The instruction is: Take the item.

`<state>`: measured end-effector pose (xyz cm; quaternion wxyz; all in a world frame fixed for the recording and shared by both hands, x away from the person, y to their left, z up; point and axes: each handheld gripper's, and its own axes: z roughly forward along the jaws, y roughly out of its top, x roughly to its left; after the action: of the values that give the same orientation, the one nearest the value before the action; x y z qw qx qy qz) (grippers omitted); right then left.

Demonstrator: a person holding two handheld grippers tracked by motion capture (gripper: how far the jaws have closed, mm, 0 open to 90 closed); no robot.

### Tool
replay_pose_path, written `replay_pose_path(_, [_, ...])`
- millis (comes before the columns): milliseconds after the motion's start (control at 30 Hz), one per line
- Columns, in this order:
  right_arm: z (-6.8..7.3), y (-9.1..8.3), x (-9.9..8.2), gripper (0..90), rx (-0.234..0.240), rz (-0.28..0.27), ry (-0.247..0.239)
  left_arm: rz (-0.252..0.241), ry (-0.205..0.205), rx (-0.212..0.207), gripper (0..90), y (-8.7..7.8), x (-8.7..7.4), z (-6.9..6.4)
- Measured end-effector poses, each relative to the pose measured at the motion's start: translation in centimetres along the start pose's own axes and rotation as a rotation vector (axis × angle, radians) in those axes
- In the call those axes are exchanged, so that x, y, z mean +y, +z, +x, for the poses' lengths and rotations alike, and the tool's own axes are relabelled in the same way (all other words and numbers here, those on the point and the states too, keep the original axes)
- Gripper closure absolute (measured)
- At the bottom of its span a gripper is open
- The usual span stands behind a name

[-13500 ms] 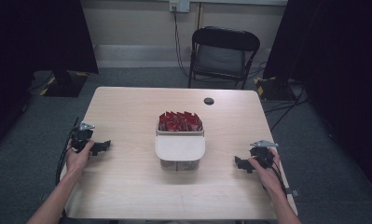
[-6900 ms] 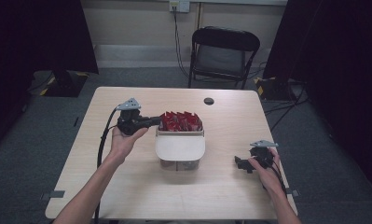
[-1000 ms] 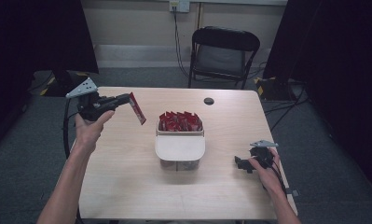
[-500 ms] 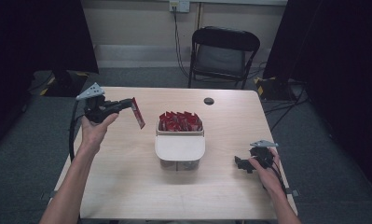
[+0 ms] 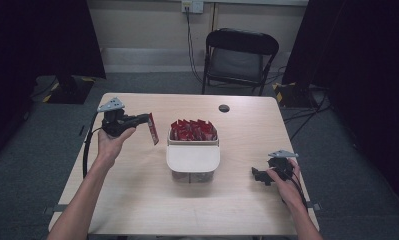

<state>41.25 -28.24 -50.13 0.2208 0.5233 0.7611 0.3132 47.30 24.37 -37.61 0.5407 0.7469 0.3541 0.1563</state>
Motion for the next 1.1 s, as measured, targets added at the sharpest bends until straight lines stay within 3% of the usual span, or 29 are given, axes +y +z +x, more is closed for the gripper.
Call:
replay_pose_path(500, [0.0,0.0,0.0,0.0,0.000,0.000,0.000,0.051,0.005,-0.003,90.0,1.7,-1.5,-0.3])
replay_pose_path(700, [0.0,0.0,0.0,0.0,0.000,0.000,0.000,0.047,-0.007,-0.004,90.0,1.3,-1.7,-0.1])
replay_pose_path(967, [0.0,0.0,0.0,0.0,0.000,0.000,0.000,0.074,0.024,0.002,89.9,0.6,-1.8,-0.2])
replay_pose_path(1100, [0.0,0.0,0.0,0.0,0.000,0.000,0.000,0.075,0.021,0.003,89.9,0.2,-2.0,-0.2])
